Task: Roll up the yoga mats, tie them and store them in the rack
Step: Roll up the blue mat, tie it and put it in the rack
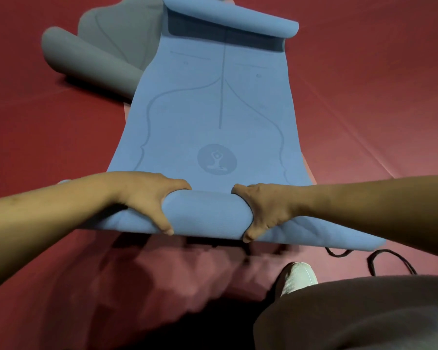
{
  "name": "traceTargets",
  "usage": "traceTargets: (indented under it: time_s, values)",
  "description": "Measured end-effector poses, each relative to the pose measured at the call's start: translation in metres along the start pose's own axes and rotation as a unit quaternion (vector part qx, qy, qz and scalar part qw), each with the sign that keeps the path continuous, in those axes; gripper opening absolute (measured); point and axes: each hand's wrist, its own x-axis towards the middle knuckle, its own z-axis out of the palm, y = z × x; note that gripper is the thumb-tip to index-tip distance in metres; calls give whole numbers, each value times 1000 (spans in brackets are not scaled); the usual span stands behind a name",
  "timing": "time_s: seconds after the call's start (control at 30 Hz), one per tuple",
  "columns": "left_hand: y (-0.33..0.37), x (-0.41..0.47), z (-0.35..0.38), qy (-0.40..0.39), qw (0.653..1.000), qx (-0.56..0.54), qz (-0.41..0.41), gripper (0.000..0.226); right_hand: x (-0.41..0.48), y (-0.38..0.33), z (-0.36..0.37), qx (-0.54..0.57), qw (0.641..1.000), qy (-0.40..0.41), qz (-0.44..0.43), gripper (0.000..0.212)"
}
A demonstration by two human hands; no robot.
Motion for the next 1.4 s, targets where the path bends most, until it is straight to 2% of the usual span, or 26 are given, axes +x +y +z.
traceTargets:
  time_s: [0.07,0.13,0.2,0.3,0.4,0.5,0.57,0.63,0.7,0.77,0.83,0.87,0.97,1.07,1.13,1.2,1.3,1.4]
  values:
    - [4,-1,9,61,992,103,36,97,-2,9,-4,58,998,-35,13,69]
    - [12,-3,22,143,951,268,54,117,-4,16,-9,124,990,-66,18,65]
    - [18,-3,29,161,926,340,12,128,-2,18,-11,173,980,-93,20,60]
    - [18,-1,29,124,956,264,-23,114,1,11,-14,157,981,-113,26,59]
    - [14,3,22,54,992,112,-33,97,-1,-1,-26,85,991,-99,28,74]
    - [9,7,11,11,999,-45,-22,88,-3,-11,-30,-33,998,-55,14,99]
    - [5,8,4,-12,994,-106,-15,83,0,-13,-22,-88,996,-25,7,104]
    - [5,9,2,-37,994,-105,-20,80,1,-10,-12,-64,998,-14,-1,92]
    - [9,8,5,-13,999,-41,-9,87,-2,-3,-10,-3,1000,-23,6,79]
    - [16,5,10,75,991,113,15,101,-6,5,-13,73,997,-29,15,72]
    - [27,2,15,147,946,290,13,119,-7,11,-17,128,991,-36,16,71]
    - [30,2,15,159,932,327,4,123,-7,12,-18,144,989,-43,15,71]
    - [32,5,11,146,947,288,-2,113,-6,11,-20,147,987,-66,19,71]
    - [21,12,2,86,978,189,-13,105,-8,16,-27,110,991,-67,38,83]
    - [10,13,-7,32,997,69,-27,97,-11,25,-28,42,996,-57,45,98]
    - [-5,14,-11,-13,999,-39,-23,90,-15,32,-23,-29,997,-30,63,105]
    - [-13,18,-14,-64,993,-97,-10,89,-18,37,-8,-33,998,0,56,83]
    - [-6,21,-17,-74,997,-11,-5,98,-20,40,-5,44,996,-42,69,68]
